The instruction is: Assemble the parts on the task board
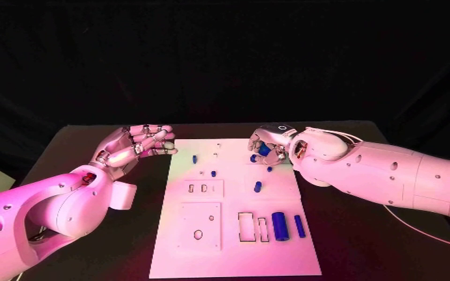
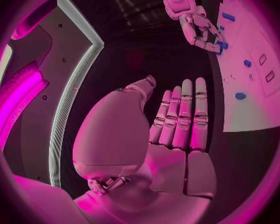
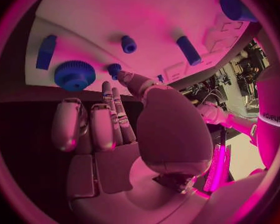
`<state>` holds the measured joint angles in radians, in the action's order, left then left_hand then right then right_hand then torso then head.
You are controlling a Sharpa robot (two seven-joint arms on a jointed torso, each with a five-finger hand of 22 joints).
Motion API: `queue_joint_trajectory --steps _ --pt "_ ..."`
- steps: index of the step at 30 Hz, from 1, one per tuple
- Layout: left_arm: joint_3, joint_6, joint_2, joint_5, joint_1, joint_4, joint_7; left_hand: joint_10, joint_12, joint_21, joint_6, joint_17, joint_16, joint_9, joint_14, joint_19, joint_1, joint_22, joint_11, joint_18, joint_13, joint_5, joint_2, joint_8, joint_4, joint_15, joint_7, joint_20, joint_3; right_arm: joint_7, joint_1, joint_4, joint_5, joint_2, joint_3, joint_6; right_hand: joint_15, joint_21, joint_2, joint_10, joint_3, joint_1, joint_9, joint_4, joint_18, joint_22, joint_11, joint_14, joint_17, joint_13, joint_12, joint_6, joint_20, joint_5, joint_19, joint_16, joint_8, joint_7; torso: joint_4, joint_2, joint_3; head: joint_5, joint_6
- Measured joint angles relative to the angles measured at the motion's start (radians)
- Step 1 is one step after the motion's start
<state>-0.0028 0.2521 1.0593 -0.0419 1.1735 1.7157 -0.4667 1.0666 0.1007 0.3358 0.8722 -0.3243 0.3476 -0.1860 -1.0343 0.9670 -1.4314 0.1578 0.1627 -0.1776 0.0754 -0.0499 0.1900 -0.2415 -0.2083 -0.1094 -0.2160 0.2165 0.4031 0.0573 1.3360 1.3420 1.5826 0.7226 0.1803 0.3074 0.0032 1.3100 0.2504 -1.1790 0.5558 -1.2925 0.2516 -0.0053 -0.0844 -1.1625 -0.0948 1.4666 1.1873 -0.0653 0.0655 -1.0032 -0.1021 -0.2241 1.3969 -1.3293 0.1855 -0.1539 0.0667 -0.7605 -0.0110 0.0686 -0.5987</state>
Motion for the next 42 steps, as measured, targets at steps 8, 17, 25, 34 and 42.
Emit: queue_joint_trajectory --steps 8,17,25,34,42 --pt "0.001 -0.001 0.001 0.000 0.001 -0.002 0.001 0.000 0.000 0.000 0.000 -0.001 0.000 0.000 0.000 0.000 0.000 0.001 0.000 0.000 0.000 0.000 0.000 0.000 0.000 0.000 0.000 0.000 0.000 0.003 -0.002 -0.002 0.003 -0.004 0.000 -0.009 0.000 0.015 0.000 0.000 0.003 0.000 0.007 0.008 0.000 -0.017 0.000 0.000 0.006 0.000 0.000 0.000 0.000 0.000 0.007 -0.008 0.000 0.000 0.0034 -0.006 -0.0006 0.002 -0.001" --pt "0.001 -0.001 0.001 0.001 0.002 -0.005 0.002 0.000 0.000 0.000 0.000 -0.002 0.000 -0.001 0.000 0.000 0.000 0.001 0.000 0.000 0.000 0.000 0.000 0.000 0.000 0.000 0.000 0.000 0.000 0.003 -0.003 -0.005 0.004 -0.008 0.000 -0.018 0.000 0.036 0.000 -0.020 0.011 0.000 0.019 0.016 0.000 -0.047 0.009 0.000 0.016 -0.001 0.000 -0.007 0.004 0.000 0.018 -0.021 0.011 0.007 0.0081 -0.013 -0.0025 0.008 0.007" --pt "0.001 -0.002 0.001 0.001 0.002 -0.005 0.003 0.000 0.000 0.000 0.000 -0.003 0.005 -0.001 0.000 0.000 0.000 0.001 0.000 0.000 0.000 0.000 0.000 0.000 0.000 0.000 0.000 0.000 0.000 0.004 -0.001 -0.007 0.004 -0.010 -0.003 -0.022 0.000 0.055 -0.020 -0.054 0.023 -0.020 0.038 0.022 0.000 -0.076 0.018 0.000 0.020 -0.003 0.001 -0.035 0.004 0.006 0.025 -0.035 0.029 0.013 0.0112 -0.017 -0.0035 0.012 0.009" --pt "0.001 -0.003 0.000 0.001 0.002 -0.010 0.005 0.000 0.000 0.000 0.000 -0.005 0.005 -0.002 0.000 0.000 0.000 0.002 0.000 0.000 0.000 0.000 0.000 0.000 0.000 0.000 0.000 0.000 0.000 0.008 0.000 -0.002 0.012 -0.012 -0.004 -0.012 -0.007 0.071 -0.045 -0.079 0.056 -0.045 0.066 -0.001 0.016 -0.105 0.014 0.000 0.022 -0.003 -0.001 -0.055 0.011 0.051 0.032 -0.043 0.051 0.022 0.0137 -0.021 -0.0047 0.015 0.009" --pt "0.001 -0.005 -0.002 0.001 0.002 -0.015 0.005 0.000 0.000 0.004 0.000 -0.006 0.005 -0.002 0.000 0.000 0.000 0.002 0.000 0.000 0.000 0.000 0.000 0.000 0.003 0.000 0.000 0.000 0.003 0.025 -0.005 0.022 0.026 -0.008 -0.001 0.029 -0.015 0.086 -0.046 -0.088 0.068 -0.054 0.085 -0.013 0.015 -0.132 0.005 0.000 0.021 -0.003 0.001 -0.070 0.018 0.056 0.040 -0.047 0.062 0.023 0.0153 -0.022 -0.0058 0.015 0.015"
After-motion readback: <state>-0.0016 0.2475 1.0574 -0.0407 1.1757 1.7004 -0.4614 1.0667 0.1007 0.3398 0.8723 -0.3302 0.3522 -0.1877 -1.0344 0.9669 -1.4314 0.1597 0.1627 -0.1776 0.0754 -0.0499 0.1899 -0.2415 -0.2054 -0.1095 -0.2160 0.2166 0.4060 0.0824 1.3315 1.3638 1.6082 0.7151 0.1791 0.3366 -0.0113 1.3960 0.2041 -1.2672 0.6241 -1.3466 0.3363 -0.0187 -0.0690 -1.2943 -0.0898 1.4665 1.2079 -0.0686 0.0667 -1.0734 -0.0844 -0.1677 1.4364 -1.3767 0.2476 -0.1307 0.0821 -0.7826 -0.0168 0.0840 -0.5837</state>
